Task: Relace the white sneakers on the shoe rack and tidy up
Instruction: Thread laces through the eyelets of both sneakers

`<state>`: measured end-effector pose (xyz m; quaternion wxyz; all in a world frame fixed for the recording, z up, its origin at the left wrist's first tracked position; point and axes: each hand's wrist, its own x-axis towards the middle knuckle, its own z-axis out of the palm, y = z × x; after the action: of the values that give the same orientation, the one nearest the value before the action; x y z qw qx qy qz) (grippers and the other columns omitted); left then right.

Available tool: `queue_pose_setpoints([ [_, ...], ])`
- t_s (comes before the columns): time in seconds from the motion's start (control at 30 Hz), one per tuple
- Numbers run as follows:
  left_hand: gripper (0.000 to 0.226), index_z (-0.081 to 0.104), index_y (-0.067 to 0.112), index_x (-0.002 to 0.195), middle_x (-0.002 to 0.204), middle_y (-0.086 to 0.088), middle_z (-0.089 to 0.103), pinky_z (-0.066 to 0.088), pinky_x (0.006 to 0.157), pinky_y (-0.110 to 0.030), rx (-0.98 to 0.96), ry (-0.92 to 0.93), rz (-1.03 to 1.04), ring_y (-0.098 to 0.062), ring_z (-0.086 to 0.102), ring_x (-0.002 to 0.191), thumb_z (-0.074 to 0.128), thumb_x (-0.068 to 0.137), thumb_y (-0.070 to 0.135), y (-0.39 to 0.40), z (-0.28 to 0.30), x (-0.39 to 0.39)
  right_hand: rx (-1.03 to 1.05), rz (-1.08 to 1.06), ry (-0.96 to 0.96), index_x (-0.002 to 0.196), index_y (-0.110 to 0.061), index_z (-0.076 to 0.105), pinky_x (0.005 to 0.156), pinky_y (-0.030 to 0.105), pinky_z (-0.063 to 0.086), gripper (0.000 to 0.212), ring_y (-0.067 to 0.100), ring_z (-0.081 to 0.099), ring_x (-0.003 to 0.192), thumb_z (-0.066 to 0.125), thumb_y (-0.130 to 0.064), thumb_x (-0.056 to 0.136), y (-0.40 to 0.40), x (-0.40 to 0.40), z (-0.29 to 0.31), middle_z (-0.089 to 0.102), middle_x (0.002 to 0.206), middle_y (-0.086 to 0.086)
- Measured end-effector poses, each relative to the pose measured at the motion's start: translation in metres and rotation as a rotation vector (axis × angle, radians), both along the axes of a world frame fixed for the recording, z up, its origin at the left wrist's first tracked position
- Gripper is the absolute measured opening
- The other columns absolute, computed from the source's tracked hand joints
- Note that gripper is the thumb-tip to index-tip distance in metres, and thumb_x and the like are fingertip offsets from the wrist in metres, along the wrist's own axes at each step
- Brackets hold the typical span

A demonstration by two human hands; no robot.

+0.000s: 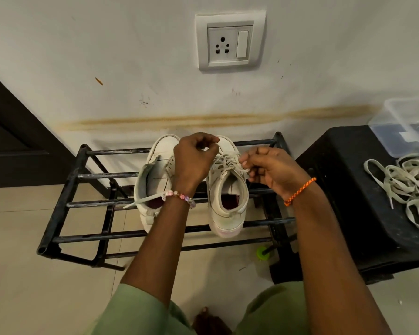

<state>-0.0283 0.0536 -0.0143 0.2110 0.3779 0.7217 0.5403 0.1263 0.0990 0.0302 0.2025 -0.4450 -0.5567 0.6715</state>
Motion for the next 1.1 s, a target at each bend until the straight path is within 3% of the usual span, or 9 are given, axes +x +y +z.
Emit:
queue_pose_setpoints([
  [0.13,0.011,0.075,0.013,0.091,0.08,0.006,0.07,0.044,0.064,0.0,0.008,0.114,0.053,0.005,0.062,0.071,0.071,0.082,0.012,0.002,-0.006,0.001,0.005,0.055,-0.042,0.072,-0.004,0.063,0.054,0.02,0.047,0.022,0.011,0.05,0.057,0.051,0.007,0.086,0.001,0.008,0.0,0.06,0.068,0.005],
  [0.4,0.013,0.075,0.01,0.093,0.084,-0.001,0.074,0.04,0.063,0.001,0.004,0.263,0.076,-0.004,0.063,0.068,0.066,0.085,0.015,0.003,-0.009,0.001,0.012,0.18,-0.087,0.066,-0.007,0.063,0.056,0.021,0.048,0.025,0.015,0.054,0.062,0.053,0.011,0.082,0.0,0.017,-0.004,0.062,0.071,0.009],
  [0.47,0.013,0.075,0.01,0.094,0.084,-0.001,0.073,0.043,0.065,-0.001,0.007,0.275,0.07,-0.005,0.063,0.069,0.066,0.085,0.013,0.002,-0.009,0.001,0.024,0.189,-0.083,0.065,-0.006,0.062,0.059,0.023,0.048,0.026,0.017,0.055,0.065,0.053,0.012,0.081,-0.001,0.018,-0.004,0.062,0.072,0.01],
  [0.6,0.013,0.075,0.009,0.094,0.085,-0.004,0.074,0.053,0.075,-0.022,0.014,0.299,0.065,-0.009,0.066,0.073,0.065,0.085,0.012,0.005,-0.009,0.001,0.097,0.24,-0.062,0.066,-0.008,0.063,0.06,0.021,0.049,0.027,0.016,0.056,0.069,0.054,0.012,0.082,-0.003,0.022,-0.003,0.063,0.073,0.008],
  [0.8,0.014,0.076,0.011,0.094,0.087,-0.004,0.075,0.048,0.074,-0.016,-0.035,0.315,0.063,-0.01,0.066,0.075,0.067,0.084,0.015,0.013,-0.014,-0.002,0.251,0.361,-0.043,0.07,-0.009,0.065,0.064,0.016,0.05,0.028,0.013,0.058,0.072,0.054,0.014,0.082,-0.011,0.027,-0.006,0.063,0.074,0.006],
  [0.97,0.016,0.076,0.009,0.094,0.088,-0.007,0.075,0.048,0.077,-0.018,-0.031,0.328,0.089,-0.016,0.069,0.078,0.066,0.083,0.012,0.013,-0.017,0.001,0.374,0.421,-0.041,0.065,-0.014,0.064,0.084,0.032,0.052,0.038,0.023,0.06,0.085,0.052,0.019,0.081,-0.018,0.027,-0.008,0.061,0.078,0.004],
  [1.1,0.017,0.077,0.01,0.094,0.09,-0.007,0.075,0.043,0.076,-0.016,-0.062,0.33,0.101,-0.017,0.069,0.081,0.065,0.082,0.013,0.014,-0.018,0.001,0.486,0.43,-0.136,0.056,-0.021,0.059,0.078,0.013,0.045,0.048,0.0,0.052,0.073,0.05,0.019,0.08,-0.027,0.024,-0.01,0.051,0.075,-0.004],
])
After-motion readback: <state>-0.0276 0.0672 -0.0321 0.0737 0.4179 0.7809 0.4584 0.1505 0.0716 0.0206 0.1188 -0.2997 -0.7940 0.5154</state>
